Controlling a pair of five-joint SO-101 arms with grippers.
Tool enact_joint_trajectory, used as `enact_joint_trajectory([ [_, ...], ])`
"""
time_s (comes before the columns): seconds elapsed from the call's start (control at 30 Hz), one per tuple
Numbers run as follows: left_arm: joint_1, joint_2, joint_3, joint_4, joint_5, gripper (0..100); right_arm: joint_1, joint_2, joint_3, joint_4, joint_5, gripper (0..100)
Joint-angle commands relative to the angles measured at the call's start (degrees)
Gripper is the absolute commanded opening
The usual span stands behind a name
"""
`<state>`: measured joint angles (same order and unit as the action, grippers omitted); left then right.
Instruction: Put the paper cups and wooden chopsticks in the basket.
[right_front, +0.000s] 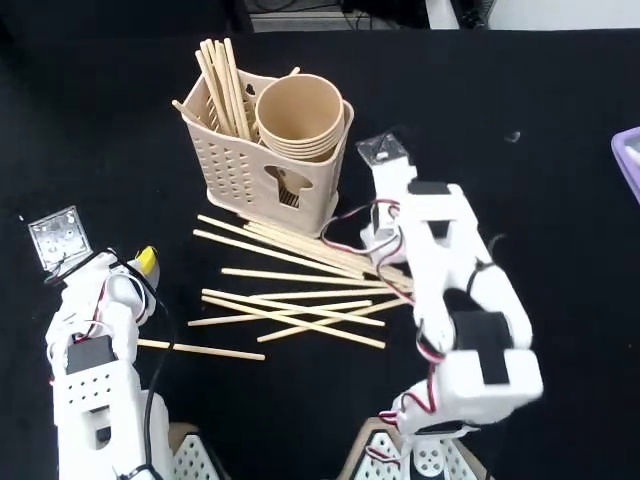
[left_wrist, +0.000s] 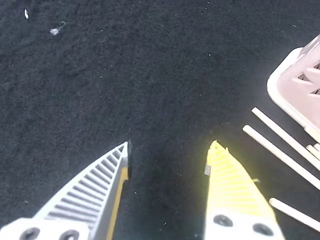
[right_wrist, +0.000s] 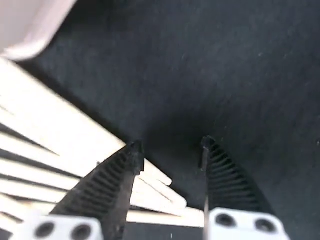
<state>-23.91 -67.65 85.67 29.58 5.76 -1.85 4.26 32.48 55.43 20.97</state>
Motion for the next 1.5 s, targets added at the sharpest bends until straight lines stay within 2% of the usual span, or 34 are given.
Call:
enact_joint_trajectory([
  [0.0, -0.4, -0.7, -0.92, -0.97, -0.53, 25, 0.7, -8.48, 4.7, 0.62, 3.78, 18.8],
  [0.3, -0.4, -0.7, -0.92, -0.97, -0.53, 25, 1.05, -25.19, 17.19, 1.05, 8.7, 19.0],
  [0.47, -0.4, -0.7, -0.92, -0.97, -0.53, 25, 0.62, -34.59, 23.87, 1.14, 17.49, 19.1],
  [0.6, -0.4, -0.7, -0.92, -0.97, -0.53, 25, 0.09, -42.59, 26.42, 3.52, 21.36, 19.5],
  [0.7, -0.4, -0.7, -0.92, -0.97, -0.53, 25, -5.01, -48.4, 26.68, 11.34, 22.59, 25.2],
  [0.83, -0.4, -0.7, -0.92, -0.97, -0.53, 25, -18.46, -53.49, 27.12, 17.85, 22.07, 30.0],
  [0.93, -0.48, -0.7, -0.84, -0.97, -0.53, 25, -26.64, -53.67, 29.05, 17.05, 21.98, 30.0],
  [1.03, -0.48, -0.7, -0.84, -0.97, -0.53, 25, -30.51, -51.74, 31.96, 13.19, 21.8, 30.2],
  [1.47, -0.48, -0.7, -0.92, -0.97, -0.53, 25, -31.12, -35.12, 32.84, 0.26, 24.44, 30.2],
])
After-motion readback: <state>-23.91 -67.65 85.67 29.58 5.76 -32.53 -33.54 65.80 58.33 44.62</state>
